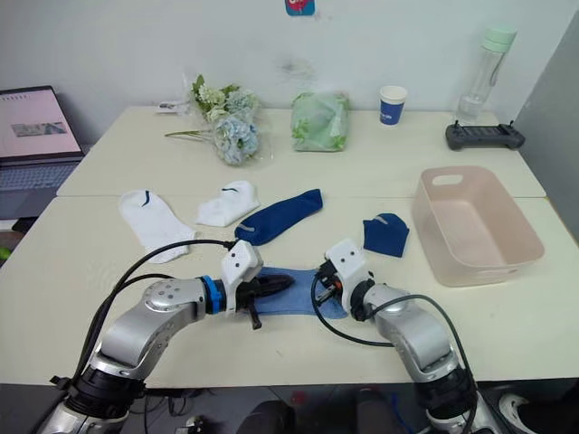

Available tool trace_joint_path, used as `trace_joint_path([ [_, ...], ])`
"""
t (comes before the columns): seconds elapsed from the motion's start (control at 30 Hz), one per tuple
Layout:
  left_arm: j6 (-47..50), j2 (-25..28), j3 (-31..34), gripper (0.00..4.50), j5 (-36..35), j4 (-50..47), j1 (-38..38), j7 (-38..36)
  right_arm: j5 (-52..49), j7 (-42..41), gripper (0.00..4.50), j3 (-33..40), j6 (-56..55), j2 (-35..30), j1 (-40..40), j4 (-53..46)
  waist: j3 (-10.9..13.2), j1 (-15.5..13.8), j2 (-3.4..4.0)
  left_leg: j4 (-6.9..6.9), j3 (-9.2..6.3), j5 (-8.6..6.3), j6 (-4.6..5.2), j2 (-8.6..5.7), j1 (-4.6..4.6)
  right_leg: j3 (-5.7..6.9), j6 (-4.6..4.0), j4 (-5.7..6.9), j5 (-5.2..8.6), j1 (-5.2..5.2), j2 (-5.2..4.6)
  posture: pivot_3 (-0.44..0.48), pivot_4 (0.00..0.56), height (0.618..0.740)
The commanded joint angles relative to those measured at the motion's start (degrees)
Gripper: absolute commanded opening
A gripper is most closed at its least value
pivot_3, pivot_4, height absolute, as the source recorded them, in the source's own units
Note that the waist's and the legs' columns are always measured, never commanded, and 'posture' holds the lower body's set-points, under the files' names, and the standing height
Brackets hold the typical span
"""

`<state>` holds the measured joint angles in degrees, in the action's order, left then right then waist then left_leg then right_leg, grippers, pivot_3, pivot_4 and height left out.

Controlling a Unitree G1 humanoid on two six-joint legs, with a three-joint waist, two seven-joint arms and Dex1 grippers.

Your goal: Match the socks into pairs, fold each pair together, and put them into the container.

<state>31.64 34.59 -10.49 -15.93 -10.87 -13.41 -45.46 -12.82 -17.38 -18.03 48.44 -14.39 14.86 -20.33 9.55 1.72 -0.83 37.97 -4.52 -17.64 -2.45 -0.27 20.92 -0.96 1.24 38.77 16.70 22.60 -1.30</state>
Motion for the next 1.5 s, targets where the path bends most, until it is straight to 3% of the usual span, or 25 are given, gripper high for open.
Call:
trace_joint_path([
  [0.03, -1.17, 1.61, 0.96, 0.0, 2.47, 2.09, 2.59, 1.12, 0.14, -0.37, 0.02, 1.83, 0.44, -2.16, -3.23, -4.0, -0.03, -0.03, 0.0, 0.0, -0.01, 0.0, 0.0, 0.0, -0.02, 0.01, 0.0, -0.02, 0.0, -0.03, -0.02, 0.0, 0.15, 0.74],
  [0.4, -1.6, 1.88, 2.67, 0.0, 1.72, -0.88, 7.9, 1.38, -0.97, -1.82, 0.02, 8.75, 0.13, -7.39, -9.74, -8.13, -0.24, 0.1, 0.04, -0.02, 0.02, -0.01, 0.01, 0.01, -0.57, 0.01, 0.01, 0.1, 0.01, -0.51, 0.0, 0.0, 0.15, 0.74],
  [0.6, -1.7, 0.72, 6.48, 0.0, -4.73, -5.96, 2.97, -1.78, -8.07, -2.34, 0.02, 16.72, -1.82, -3.28, -12.09, -14.36, -0.15, -0.05, 0.04, 0.0, -0.04, 0.0, 0.01, 0.02, -0.27, 0.06, 0.01, 0.11, 0.0, -0.29, 0.0, 0.0, 0.15, 0.74],
  [0.77, -3.74, 0.82, 4.06, 0.0, -1.98, -0.84, 0.79, -2.4, -8.04, -1.08, 0.02, 17.38, -0.87, -2.57, -11.87, -14.49, -0.15, 0.11, 0.04, 0.0, -0.02, -0.01, 0.01, 0.0, -0.25, 0.06, 0.01, 0.08, 0.0, -0.29, 0.0, 0.0, 0.15, 0.74],
  [0.93, -8.39, 1.81, 0.46, 0.0, 2.46, 4.91, 2.85, -4.29, -8.32, 0.66, 1.11, 16.59, -0.7, -0.25, -12.14, -13.5, -0.15, 0.06, 0.04, -0.01, -0.02, 0.0, 0.01, 0.03, -0.26, 0.05, 0.0, 0.08, 0.0, -0.26, 0.02, 0.0, 0.15, 0.74],
  [1.1, -9.89, 1.67, 0.13, 0.0, 2.91, 4.34, 5.08, -4.84, -4.89, 2.66, 2.88, 13.31, -1.3, -0.17, -13.14, -11.29, -0.16, -0.01, 0.05, 0.0, -0.01, -0.01, 0.01, 0.02, -0.26, 0.04, 0.0, 0.06, 0.0, -0.29, -0.02, 0.0, 0.15, 0.74],
  [1.37, -10.71, 1.17, 0.25, 0.0, 3.34, 4.54, 5.54, -4.27, -3.03, 1.59, 2.88, 8.73, -0.27, -1.61, -13.53, -9.26, -0.2, 0.01, 0.04, 0.0, -0.01, -0.01, 0.01, 0.01, -0.34, 0.05, 0.0, 0.09, 0.01, -0.34, -0.02, 0.0, 0.15, 0.74],
  [1.5, -10.43, 0.88, 0.75, 0.0, 3.01, 3.84, 4.85, -3.98, -2.66, 0.36, 1.95, 6.24, -0.85, -2.79, -13.03, -10.58, -0.21, 0.02, 0.03, -0.01, -0.01, -0.01, 0.01, 0.02, -0.37, 0.05, 0.0, 0.1, 0.01, -0.36, -0.01, 0.0, 0.15, 0.74],
])
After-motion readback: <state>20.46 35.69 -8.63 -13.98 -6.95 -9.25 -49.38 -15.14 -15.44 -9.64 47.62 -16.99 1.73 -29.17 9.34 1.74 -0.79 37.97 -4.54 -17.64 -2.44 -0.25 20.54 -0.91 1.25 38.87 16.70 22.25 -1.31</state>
